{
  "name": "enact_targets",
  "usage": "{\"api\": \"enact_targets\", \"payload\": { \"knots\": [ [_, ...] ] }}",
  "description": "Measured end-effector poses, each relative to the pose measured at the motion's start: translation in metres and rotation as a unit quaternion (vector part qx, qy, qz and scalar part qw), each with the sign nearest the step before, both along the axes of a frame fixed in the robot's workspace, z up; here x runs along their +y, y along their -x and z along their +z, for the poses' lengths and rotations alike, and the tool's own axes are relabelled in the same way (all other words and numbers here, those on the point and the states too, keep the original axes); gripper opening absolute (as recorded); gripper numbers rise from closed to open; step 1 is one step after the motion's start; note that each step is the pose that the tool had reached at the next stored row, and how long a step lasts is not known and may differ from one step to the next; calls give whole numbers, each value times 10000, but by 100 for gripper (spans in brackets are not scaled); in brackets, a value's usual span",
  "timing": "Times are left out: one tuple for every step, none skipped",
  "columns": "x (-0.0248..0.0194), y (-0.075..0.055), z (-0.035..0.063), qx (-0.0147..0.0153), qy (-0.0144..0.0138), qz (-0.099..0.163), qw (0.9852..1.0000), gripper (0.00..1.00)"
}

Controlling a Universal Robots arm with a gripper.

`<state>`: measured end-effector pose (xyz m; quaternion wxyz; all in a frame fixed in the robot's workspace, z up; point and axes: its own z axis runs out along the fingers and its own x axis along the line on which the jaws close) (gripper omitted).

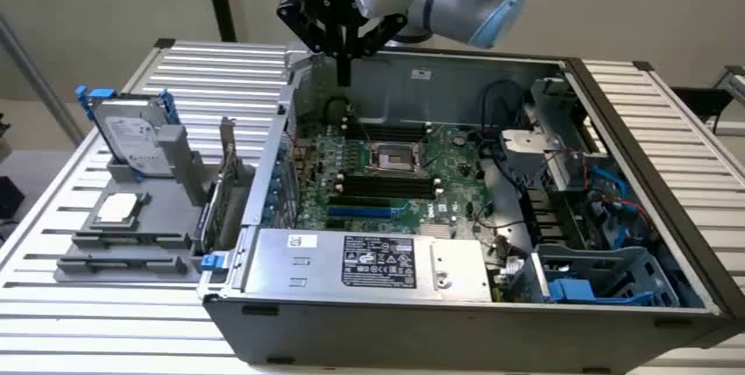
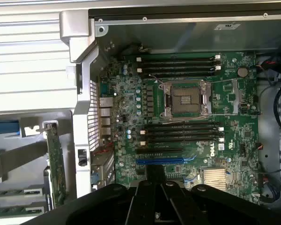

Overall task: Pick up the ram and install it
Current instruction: 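Reach for the ram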

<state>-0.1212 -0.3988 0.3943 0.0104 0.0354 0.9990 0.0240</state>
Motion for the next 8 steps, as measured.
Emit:
{"api": "enact_targets", "payload": {
  "knots": [
    [0, 0, 0, 0, 0, 0, 10000, 11],
    [0, 0, 0, 0, 0, 0, 10000, 11],
    [0, 0, 0, 0, 0, 0, 10000, 11],
    [0, 0, 0, 0, 0, 0, 10000, 11],
    [0, 0, 0, 0, 0, 0, 10000, 11],
    [0, 0, 0, 0, 0, 0, 10000, 11],
    [0, 0, 0, 0, 0, 0, 10000, 11],
    [0, 0, 0, 0, 0, 0, 10000, 11]
  ]
}}
